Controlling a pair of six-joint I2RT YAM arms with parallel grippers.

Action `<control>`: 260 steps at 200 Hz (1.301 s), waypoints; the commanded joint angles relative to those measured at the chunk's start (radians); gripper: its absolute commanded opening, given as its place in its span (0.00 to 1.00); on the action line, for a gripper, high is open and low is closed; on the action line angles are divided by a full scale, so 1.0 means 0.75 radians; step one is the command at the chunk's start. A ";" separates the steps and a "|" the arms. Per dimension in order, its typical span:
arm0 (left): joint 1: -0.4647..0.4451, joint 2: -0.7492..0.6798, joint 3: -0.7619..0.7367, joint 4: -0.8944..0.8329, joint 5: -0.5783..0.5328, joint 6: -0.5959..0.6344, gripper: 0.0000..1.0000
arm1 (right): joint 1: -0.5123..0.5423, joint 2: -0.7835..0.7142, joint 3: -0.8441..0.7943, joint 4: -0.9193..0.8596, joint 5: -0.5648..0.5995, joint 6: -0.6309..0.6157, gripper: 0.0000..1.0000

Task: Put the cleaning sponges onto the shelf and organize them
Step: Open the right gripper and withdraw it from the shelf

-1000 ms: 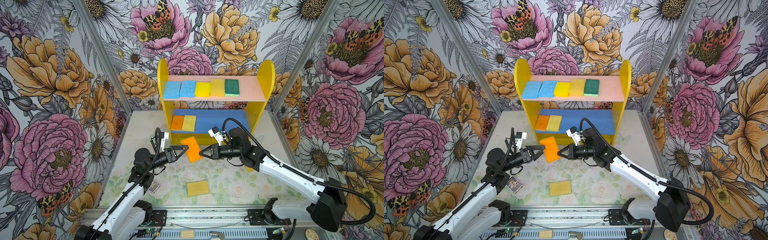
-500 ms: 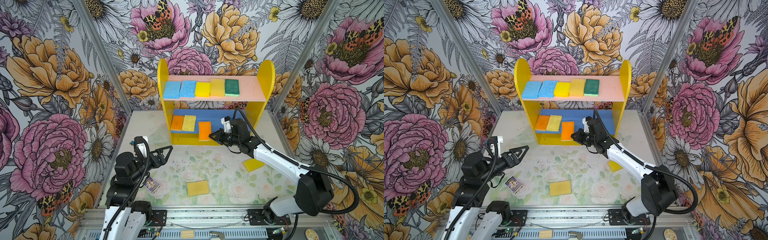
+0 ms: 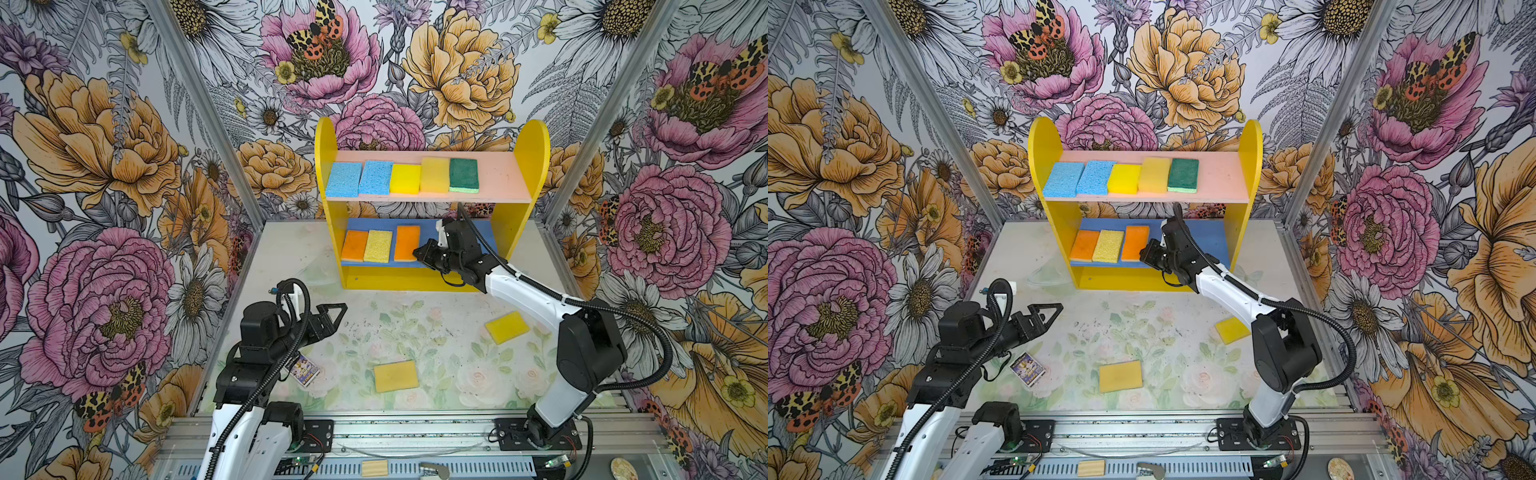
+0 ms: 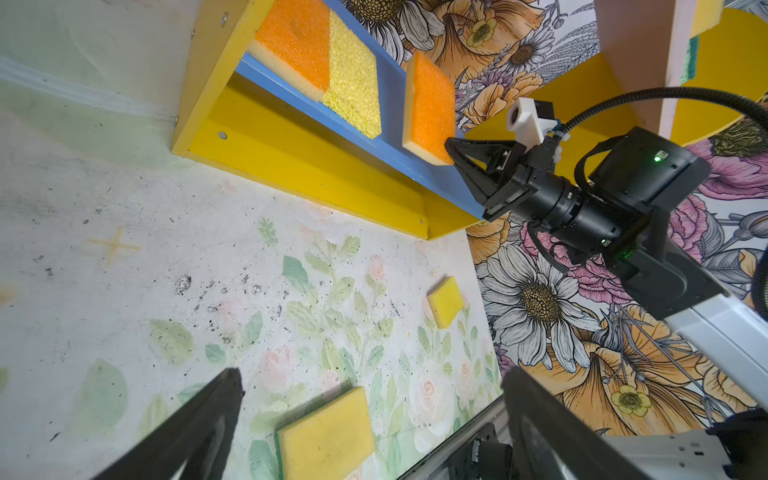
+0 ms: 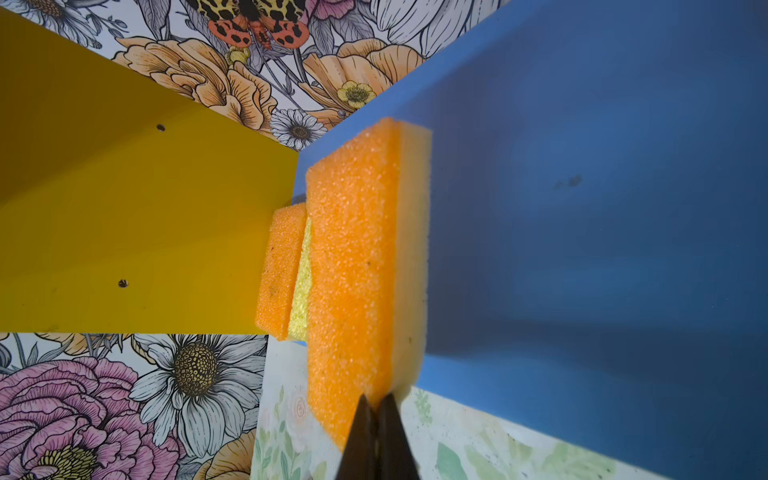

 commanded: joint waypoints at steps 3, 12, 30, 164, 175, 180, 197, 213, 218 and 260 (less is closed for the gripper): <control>0.003 0.007 0.018 -0.015 -0.007 0.040 0.99 | -0.011 0.053 0.065 0.025 0.039 -0.016 0.00; 0.004 0.009 0.019 -0.017 -0.007 0.041 0.99 | -0.011 0.068 0.076 0.025 0.039 -0.015 0.00; 0.003 0.011 0.021 -0.019 -0.005 0.042 0.99 | -0.013 0.093 0.095 0.028 0.029 -0.011 0.00; 0.008 0.020 0.019 -0.023 -0.007 0.040 0.99 | -0.015 0.185 0.120 0.084 -0.029 0.030 0.23; 0.008 0.021 0.019 -0.023 -0.008 0.040 0.99 | -0.015 0.188 0.120 0.087 -0.033 0.030 0.25; 0.009 0.021 0.019 -0.023 -0.007 0.040 0.99 | -0.017 0.188 0.121 0.087 -0.031 0.030 0.26; 0.009 0.021 0.019 -0.023 -0.005 0.041 0.99 | -0.019 0.177 0.114 0.087 -0.032 0.028 0.29; 0.008 0.022 0.020 -0.024 0.004 0.044 0.99 | -0.019 0.143 0.091 0.086 -0.013 0.023 0.30; 0.008 0.022 0.021 -0.023 0.008 0.045 0.99 | -0.019 0.127 0.082 0.084 -0.007 0.021 0.31; -0.034 0.046 0.021 -0.012 0.057 0.050 0.99 | -0.020 -0.086 -0.057 0.082 0.038 -0.013 0.37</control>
